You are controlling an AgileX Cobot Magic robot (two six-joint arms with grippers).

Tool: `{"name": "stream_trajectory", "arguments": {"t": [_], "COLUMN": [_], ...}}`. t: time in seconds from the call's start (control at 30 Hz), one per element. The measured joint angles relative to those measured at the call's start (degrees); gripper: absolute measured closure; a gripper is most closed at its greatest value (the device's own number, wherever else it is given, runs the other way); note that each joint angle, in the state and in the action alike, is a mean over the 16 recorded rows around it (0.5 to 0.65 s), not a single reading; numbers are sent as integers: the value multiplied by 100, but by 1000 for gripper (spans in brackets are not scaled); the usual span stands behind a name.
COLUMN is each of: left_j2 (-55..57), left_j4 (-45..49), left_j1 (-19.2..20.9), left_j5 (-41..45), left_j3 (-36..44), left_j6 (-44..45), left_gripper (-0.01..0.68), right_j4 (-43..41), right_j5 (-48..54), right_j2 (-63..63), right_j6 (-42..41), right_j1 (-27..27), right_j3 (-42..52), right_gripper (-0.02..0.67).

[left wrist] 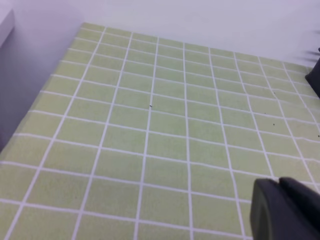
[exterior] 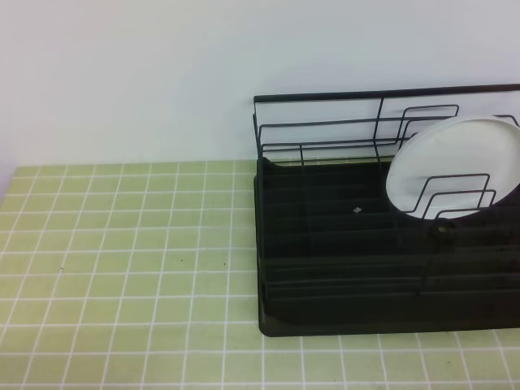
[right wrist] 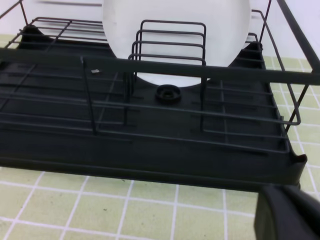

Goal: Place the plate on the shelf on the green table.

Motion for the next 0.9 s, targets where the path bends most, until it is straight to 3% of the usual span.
{"name": "stream_trajectory", "arguments": {"t": [0.9], "left_j2": [0], "left_j4": [0], "left_j1": [0], "left_j5": [0], "left_j3": [0], "left_j6": [0], "left_gripper": [673], "right_j4": [0], "right_j5": [0], "right_j2": [0], "right_j6": [0], "right_j1": [0], "right_j3": [0], "right_gripper": [652]}}
